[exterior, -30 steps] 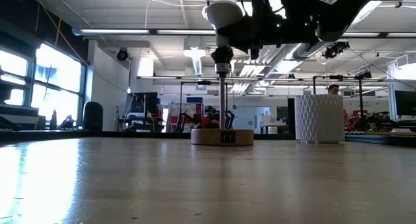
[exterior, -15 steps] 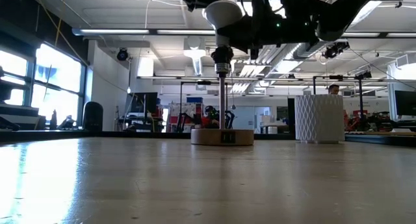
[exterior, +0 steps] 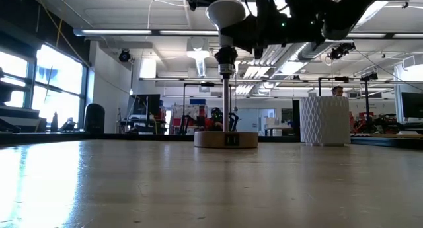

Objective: Screw lightbulb
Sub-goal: Insert the lightbulb into the lamp

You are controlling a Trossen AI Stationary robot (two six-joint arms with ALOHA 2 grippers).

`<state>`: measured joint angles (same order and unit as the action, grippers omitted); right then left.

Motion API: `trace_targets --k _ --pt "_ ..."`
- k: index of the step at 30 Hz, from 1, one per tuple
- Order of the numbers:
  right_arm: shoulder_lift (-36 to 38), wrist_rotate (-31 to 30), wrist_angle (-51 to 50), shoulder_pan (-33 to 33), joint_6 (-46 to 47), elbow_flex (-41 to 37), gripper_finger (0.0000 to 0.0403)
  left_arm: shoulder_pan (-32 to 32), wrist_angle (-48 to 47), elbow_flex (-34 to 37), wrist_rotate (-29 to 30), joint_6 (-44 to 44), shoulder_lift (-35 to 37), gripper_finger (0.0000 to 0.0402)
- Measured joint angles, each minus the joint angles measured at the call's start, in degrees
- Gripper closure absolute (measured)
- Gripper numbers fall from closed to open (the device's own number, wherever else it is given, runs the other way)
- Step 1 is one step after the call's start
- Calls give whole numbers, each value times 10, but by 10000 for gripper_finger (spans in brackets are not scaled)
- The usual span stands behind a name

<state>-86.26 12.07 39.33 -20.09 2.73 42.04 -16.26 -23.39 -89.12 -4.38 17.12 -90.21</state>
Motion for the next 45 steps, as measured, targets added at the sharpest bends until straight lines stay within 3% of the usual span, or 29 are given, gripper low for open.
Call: trace_targets --k 6,14,25,38,45 --pt "0 -19 0 6 -4 0 262 4 -2 0 0 0 -8 401" --pt "-1 -28 -25 6 -2 -3 202 7 1 0 -15 -5 -22 401" --pt "37 -26 -41 6 -12 -4 196 6 -4 0 6 -11 -21 401" --pt "121 -30 -137 6 -16 -2 194 5 -7 0 37 -50 -21 401" --pt "163 -30 -186 10 -27 -1 194 5 -13 3 107 -46 -8 401"
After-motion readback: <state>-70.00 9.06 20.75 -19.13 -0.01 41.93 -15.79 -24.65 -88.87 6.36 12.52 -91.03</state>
